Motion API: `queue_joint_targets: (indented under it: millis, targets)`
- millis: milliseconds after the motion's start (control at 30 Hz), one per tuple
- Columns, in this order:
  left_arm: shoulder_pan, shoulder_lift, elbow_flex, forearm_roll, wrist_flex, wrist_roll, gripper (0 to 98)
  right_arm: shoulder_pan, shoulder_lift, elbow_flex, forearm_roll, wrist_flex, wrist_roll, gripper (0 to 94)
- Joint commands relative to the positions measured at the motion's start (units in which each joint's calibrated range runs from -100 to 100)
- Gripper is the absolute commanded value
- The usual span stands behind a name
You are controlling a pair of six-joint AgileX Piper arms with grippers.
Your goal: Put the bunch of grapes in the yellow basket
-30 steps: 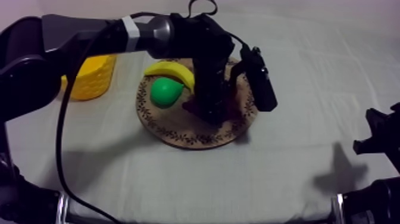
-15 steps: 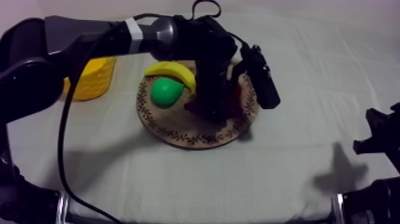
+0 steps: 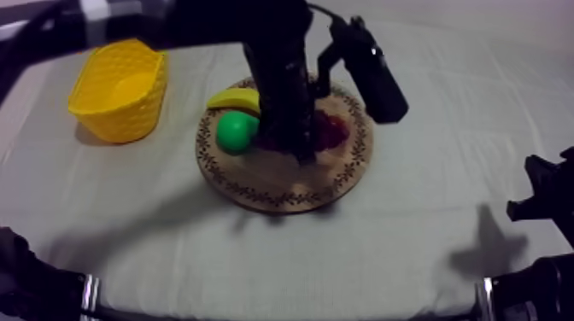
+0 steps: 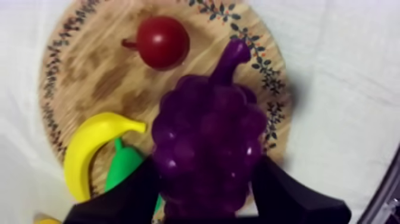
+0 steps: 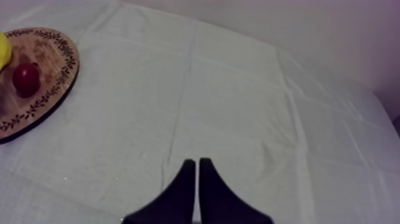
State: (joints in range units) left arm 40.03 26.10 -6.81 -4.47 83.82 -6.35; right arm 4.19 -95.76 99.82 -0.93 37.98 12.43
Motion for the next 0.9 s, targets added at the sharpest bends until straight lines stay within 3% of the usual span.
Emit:
queue_joint_targets:
  millis: [0, 433, 867]
  targets:
    - [-0.13, -4.49, 0.09, 0.02, 0.97, 0.08, 46.2, 0.02, 0.0, -0.04, -0.02, 0.0, -0.03, 0.3]
    - [-3.49, -11.76, 3.22, 0.12, 3.68, 0.39, 47.6, 0.02, 0.0, -0.04, -0.02, 0.0, -0.04, 0.3]
    - [-16.32, -10.9, 1.79, 0.95, 1.97, -0.91, 47.7, 0.02, 0.0, -0.04, -0.02, 0.0, -0.05, 0.3]
